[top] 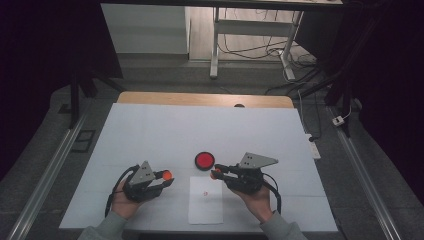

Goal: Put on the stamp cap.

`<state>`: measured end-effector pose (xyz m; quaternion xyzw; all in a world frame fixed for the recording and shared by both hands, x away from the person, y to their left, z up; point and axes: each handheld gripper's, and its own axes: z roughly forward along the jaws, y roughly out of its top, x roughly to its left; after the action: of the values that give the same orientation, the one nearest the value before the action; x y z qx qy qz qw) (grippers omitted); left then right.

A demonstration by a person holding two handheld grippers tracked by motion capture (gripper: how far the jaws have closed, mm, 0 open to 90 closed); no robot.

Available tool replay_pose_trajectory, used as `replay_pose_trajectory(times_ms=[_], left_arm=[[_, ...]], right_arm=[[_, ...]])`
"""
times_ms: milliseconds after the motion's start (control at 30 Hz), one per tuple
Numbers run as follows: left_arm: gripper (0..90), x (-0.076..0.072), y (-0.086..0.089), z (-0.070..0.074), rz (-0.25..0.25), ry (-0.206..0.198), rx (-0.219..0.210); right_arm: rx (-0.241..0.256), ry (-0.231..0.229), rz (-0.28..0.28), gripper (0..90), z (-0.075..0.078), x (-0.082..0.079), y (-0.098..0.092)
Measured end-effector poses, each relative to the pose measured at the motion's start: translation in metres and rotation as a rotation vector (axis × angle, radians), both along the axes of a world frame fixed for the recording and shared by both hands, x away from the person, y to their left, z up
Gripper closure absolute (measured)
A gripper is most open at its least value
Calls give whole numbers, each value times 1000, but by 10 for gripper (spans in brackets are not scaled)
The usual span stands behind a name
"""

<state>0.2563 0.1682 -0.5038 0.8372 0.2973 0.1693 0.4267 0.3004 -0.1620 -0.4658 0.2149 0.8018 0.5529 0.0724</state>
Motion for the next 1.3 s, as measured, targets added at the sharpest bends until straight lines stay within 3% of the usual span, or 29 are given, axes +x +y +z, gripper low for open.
replay_pose_trajectory(times_ms=[700,1300], left_arm=[[651,7,-37,8,-75,-13,10],[651,16,-65,5,-123,-2,31]], right_arm=[[2,-2,2,723,0,0,2],[6,-3,9,723,1,-1,5]])
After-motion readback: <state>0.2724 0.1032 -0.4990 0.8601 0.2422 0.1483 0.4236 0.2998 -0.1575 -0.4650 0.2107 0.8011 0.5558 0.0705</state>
